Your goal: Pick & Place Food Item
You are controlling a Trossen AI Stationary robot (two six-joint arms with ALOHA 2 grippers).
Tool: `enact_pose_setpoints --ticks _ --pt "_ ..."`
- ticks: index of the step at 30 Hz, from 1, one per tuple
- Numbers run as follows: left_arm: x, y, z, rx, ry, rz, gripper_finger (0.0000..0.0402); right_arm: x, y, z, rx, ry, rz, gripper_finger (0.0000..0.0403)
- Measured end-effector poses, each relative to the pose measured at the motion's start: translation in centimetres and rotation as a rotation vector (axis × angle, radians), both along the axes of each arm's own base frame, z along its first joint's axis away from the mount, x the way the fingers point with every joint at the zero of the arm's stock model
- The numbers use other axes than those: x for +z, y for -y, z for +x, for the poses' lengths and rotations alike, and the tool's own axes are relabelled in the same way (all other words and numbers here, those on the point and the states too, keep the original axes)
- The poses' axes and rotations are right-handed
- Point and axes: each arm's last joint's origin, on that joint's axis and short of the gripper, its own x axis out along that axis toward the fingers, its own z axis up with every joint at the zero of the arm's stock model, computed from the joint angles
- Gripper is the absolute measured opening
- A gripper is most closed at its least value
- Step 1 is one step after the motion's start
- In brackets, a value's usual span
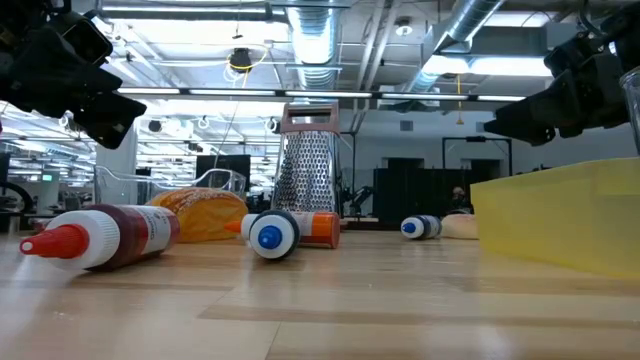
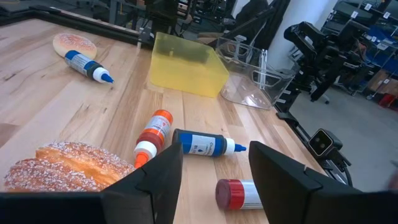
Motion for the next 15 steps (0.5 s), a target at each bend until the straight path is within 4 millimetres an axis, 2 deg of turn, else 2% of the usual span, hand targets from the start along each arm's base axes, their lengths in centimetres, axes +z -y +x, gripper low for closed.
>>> enact_pose_setpoints --ticks 5,15 --pt "0.0 0.0 0.0 0.0 0.003 0.001 0.0182 0.0 0.0 0.0 0.0 0.0 0.0 0.026" --pt "1.1 0.0 0.1 0.001 0.12 0.021 0.0182 0.0 0.0 0.0 0.0 0.0 0.0 0.026"
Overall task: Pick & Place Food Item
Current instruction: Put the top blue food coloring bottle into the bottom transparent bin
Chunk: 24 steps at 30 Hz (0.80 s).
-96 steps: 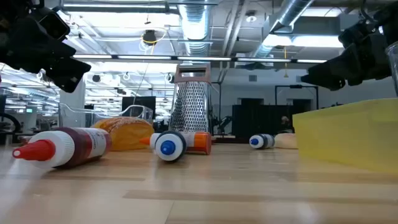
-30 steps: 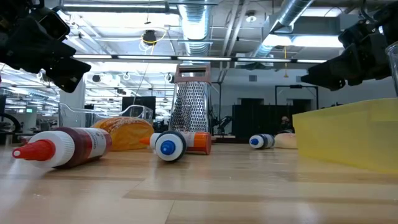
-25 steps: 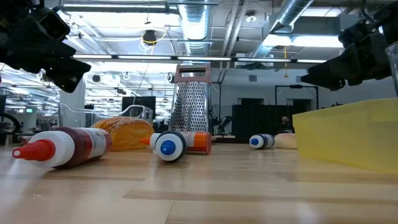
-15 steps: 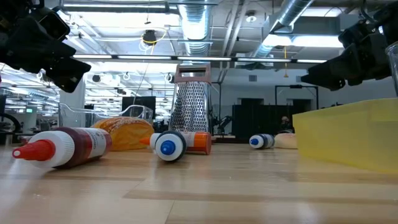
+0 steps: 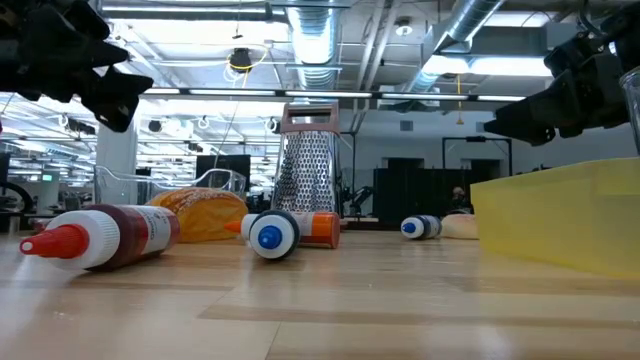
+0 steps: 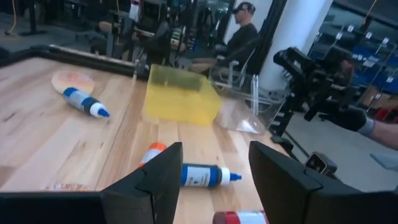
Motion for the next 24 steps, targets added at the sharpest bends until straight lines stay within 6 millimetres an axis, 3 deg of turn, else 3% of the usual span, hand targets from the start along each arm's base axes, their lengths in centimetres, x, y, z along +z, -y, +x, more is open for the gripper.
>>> enact_pose_setpoints --ticks 4,12,15,20,24 --pt "0.1 0.0 0.0 0.013 0.008 -0.002 0.0182 0.0 0.0 0.0 -0.001 0.0 0.0 0.026" --pt "2.0 -0.4 -0.1 0.105 0.195 -0.062 0.0182 0.3 0.0 0.0 -0.003 0.033 0.003 0.026" --pt "2.7 -0.4 -0.2 0.105 0.271 -0.086 0.0182 0.5 -0.1 0.1 -0.005 0.077 0.118 0.026" --pt "3.7 -0.5 -0.5 0.113 0.392 0.024 0.0182 1.3 -0.1 0.1 -0.025 0.18 0.219 0.026" --pt "3.9 -0.3 -0.6 0.05 0.417 0.065 0.0182 2.1 -0.4 0.1 0.079 0.253 0.225 0.026"
